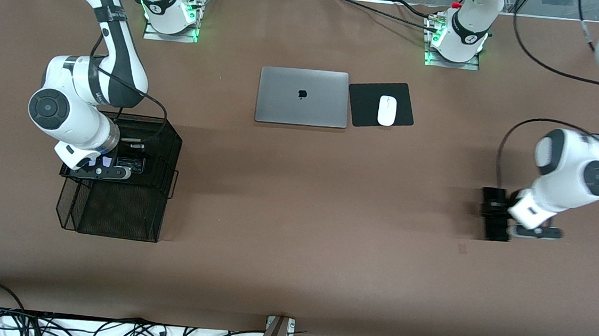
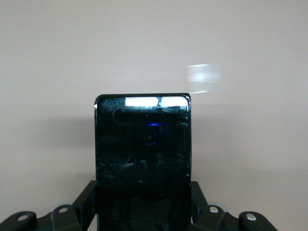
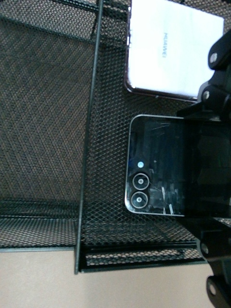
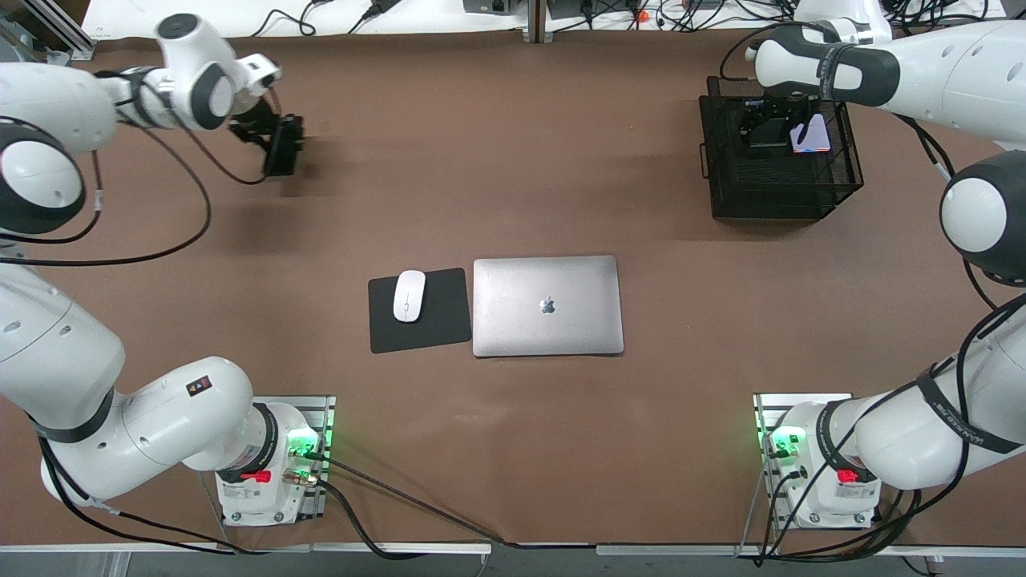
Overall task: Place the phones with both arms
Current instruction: 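Release the flip phone while the left gripper carries the long phone beside the laptop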
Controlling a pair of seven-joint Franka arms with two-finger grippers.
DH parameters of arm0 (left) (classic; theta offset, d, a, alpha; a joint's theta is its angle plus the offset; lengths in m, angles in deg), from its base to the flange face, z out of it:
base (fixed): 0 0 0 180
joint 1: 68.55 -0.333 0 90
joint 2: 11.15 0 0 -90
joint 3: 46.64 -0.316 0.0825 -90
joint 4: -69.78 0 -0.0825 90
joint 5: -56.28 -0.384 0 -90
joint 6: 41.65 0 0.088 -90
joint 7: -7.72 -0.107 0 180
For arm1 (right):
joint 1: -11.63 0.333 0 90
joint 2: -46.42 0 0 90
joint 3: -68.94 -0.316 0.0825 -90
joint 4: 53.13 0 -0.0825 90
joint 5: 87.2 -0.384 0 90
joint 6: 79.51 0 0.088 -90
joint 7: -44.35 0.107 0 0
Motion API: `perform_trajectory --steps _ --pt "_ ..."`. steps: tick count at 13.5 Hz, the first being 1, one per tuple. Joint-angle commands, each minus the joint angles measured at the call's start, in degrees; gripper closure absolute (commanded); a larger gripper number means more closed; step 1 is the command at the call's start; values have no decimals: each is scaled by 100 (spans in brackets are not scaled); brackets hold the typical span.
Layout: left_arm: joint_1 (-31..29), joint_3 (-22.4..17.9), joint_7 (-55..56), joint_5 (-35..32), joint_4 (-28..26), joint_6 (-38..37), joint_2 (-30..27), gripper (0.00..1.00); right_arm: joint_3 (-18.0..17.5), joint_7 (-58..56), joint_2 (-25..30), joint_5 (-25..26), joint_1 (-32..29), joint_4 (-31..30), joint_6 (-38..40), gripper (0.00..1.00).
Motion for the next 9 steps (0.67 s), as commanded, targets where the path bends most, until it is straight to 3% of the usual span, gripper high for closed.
perform_trajectory --steps 1,4,7,9 --pt "757 -98 700 27 341 -162 124 100 21 22 145 -89 -13 -20 -75 0" --pt "1811 -142 2140 10 682 -284 299 100 30 -22 153 -80 -22 226 57 0" --pt "3121 -519 3127 19 1507 -968 554 100 30 -13 136 -89 -31 638 373 0" --pt "3719 -546 3706 19 1922 -1041 870 100 21 30 83 -106 -31 981 619 0"
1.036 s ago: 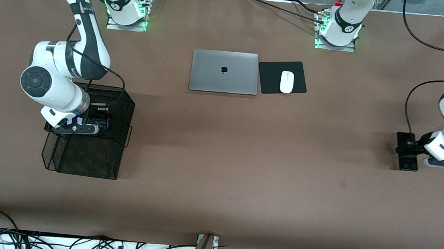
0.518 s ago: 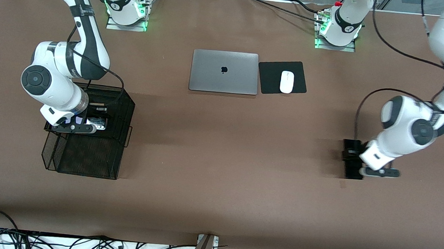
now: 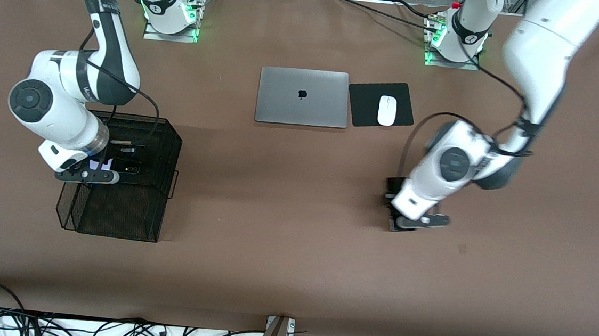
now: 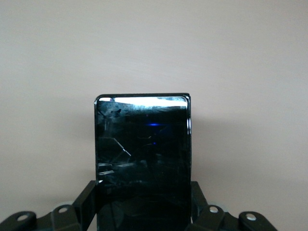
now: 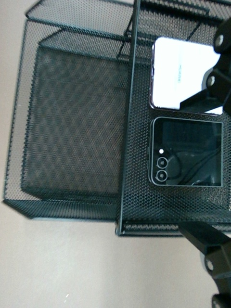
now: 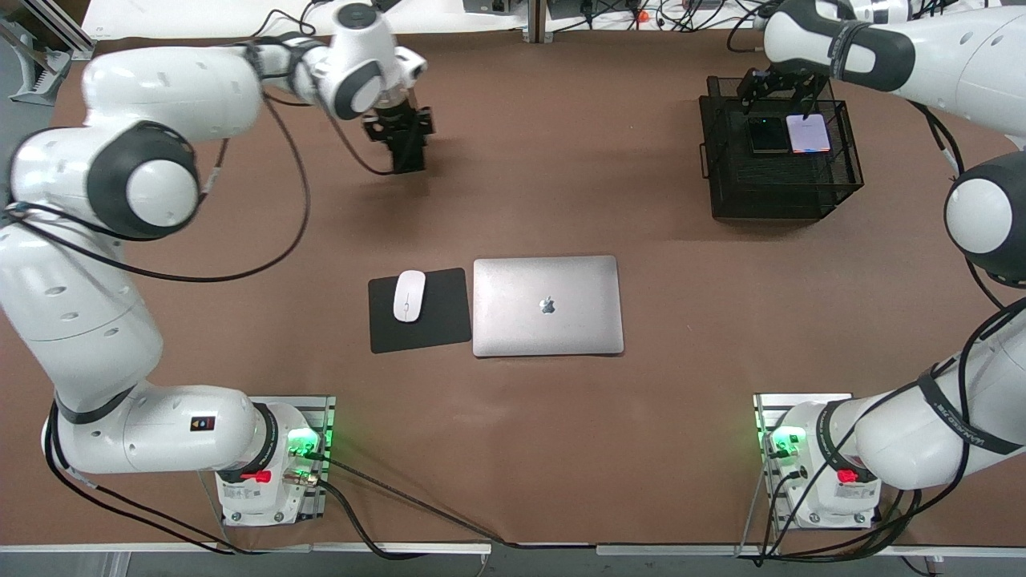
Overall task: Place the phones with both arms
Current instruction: 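Release the flip phone while the left gripper carries the long phone beside the laptop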
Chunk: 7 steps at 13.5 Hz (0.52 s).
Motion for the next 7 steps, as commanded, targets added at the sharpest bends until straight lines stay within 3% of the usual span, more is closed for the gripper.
perform_trajectory --steps 1,4,7 --pt "832 -204 628 20 831 -258 539 100 -5 43 -6 -199 -16 514 491 1" --pt "1746 -590 745 55 1315 -223 865 100 -32 166 -348 -481 45 1383 1194 1" --pt "2353 -670 780 11 1921 -205 1269 100 -67 210 -551 -481 71 1939 1600 1"
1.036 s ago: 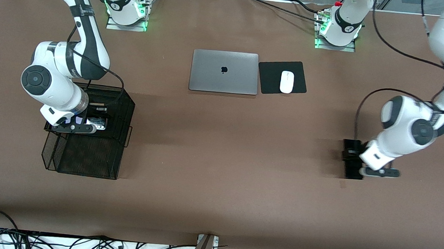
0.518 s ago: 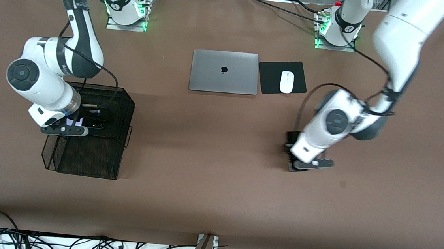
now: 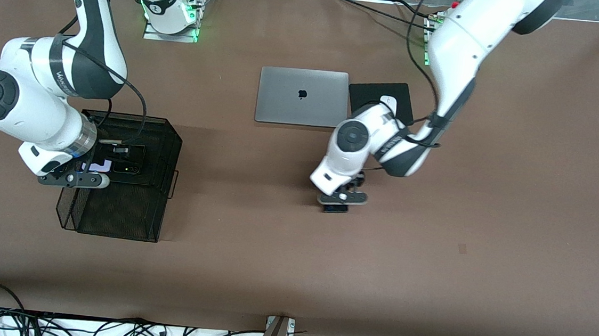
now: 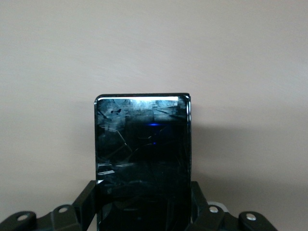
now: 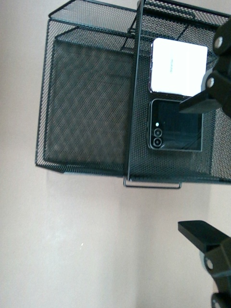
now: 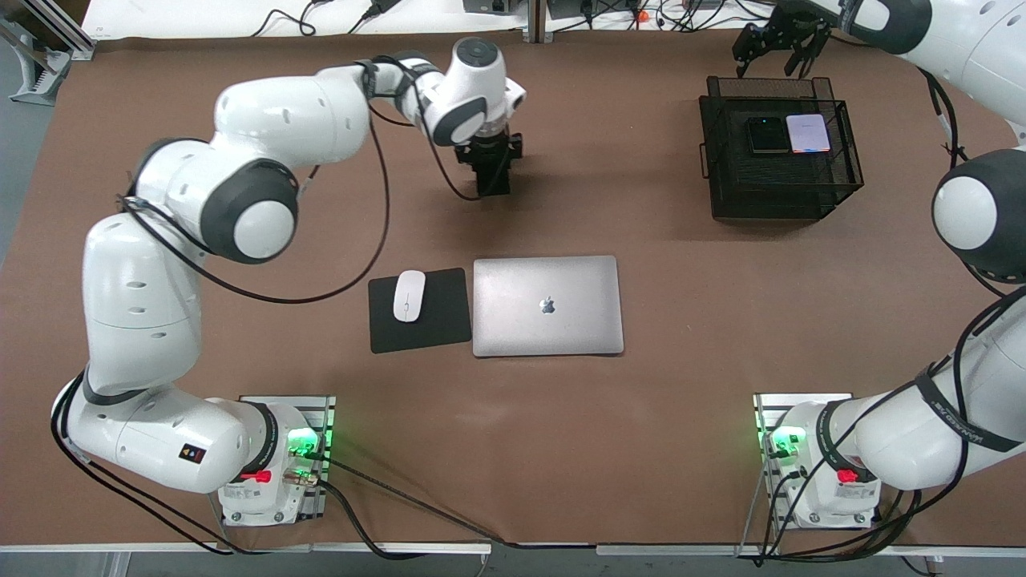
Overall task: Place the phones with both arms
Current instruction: 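Release the flip phone while the left gripper carries the long phone beside the laptop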
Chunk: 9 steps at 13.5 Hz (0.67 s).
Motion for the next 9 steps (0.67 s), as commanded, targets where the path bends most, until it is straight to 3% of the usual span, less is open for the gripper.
perform_trajectory --steps 1,6,8,9 --pt "673 -297 7 -68 694 -132 359 100 -14 132 -271 -100 13 551 314 1" --pt "1509 -1000 639 -68 1344 219 921 100 -14 150 -271 -100 22 551 314 1" --pt "1581 -1072 727 -51 1493 228 1001 100 -14 167 -271 -109 22 551 314 1" --pt "1581 -1072 797 -33 1573 228 1036 58 -14 167 -271 -179 22 551 314 1"
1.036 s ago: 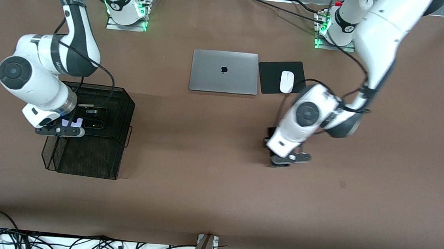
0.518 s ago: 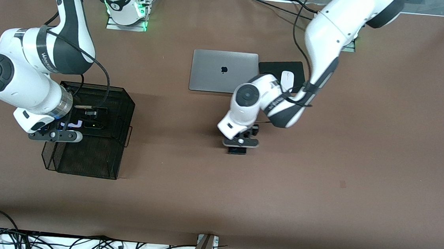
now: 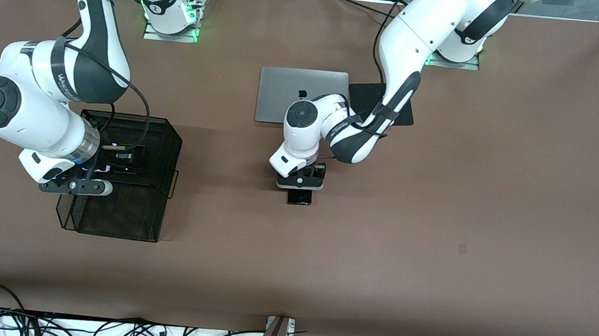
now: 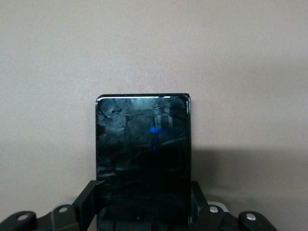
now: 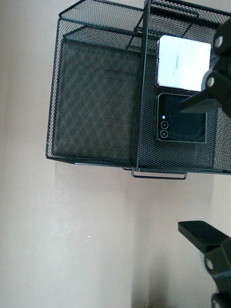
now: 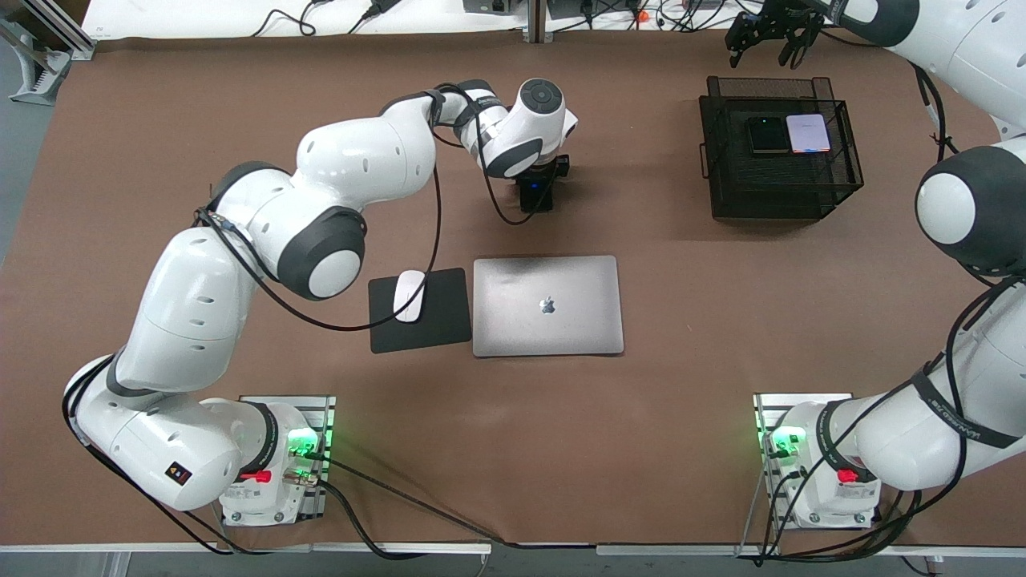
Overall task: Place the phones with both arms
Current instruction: 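Grasp the long phone with the right gripper while the left gripper releases it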
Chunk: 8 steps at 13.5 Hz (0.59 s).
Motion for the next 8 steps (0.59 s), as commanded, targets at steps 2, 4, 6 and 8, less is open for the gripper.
perform_trajectory --steps 2,4,6,8 --pt "85 -123 366 -16 548 -72 181 0 4 70 -60 -203 -1 158 146 1" --pt "-2 -105 358 89 557 -264 85 0 4 70 -60 -203 -1 166 146 1" --pt "-117 -62 314 186 679 -589 -21 0 -5 88 -60 -203 8 158 146 1" --pt "-353 -26 201 360 829 -1150 -204 0 -5 533 -60 -212 226 166 146 1"
